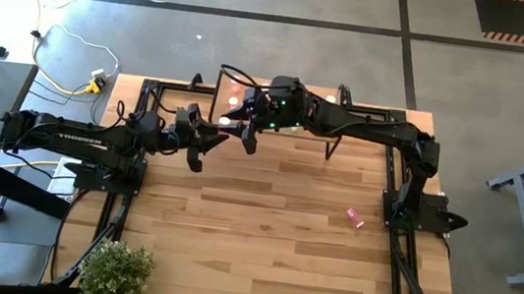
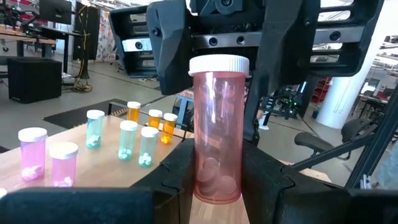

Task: Pick and place medicine bottles onto shelf by color
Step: Put the pink pill bottle aligned with the other pink pill bottles on the shelf

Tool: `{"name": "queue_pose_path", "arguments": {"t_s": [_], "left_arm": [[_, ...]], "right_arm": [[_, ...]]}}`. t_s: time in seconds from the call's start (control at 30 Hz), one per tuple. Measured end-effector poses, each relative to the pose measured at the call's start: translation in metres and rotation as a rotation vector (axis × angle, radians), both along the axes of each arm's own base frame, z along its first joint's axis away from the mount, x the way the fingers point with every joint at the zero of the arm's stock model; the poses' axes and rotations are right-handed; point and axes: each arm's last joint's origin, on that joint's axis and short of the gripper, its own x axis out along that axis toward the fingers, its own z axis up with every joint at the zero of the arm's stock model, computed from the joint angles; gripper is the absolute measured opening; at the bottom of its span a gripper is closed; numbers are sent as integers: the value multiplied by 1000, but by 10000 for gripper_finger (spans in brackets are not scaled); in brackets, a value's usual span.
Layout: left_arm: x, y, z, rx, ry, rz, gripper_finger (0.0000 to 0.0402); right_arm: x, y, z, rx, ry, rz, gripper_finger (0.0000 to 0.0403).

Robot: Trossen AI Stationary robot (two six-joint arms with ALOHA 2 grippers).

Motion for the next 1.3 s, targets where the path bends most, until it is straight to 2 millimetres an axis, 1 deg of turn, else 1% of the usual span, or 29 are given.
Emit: {"name": "queue_pose_path", "arguments": {"t_s": [0.23,0.37,0.53,0.97,1.13,1.3], "left_arm": [[0,0,0,0,0,0,94],[0,0,0,0,0,0,94],[0,0,0,0,0,0,97],[0,0,-1,-2,6,-1,109],[0,0,-1,-2,8,2,126],[0,1,-1,-4,8,33,164]], "right_arm": [[0,0,-1,2,9,0,140],[0,0,-1,6,10,-1,126],[0,0,-1,6,13,-1,119],[0,0,-1,7,16,-2,117],[-1,-1,-2,2,27,-30,117],[-1,-2,-3,-2,33,-50,117]]}}
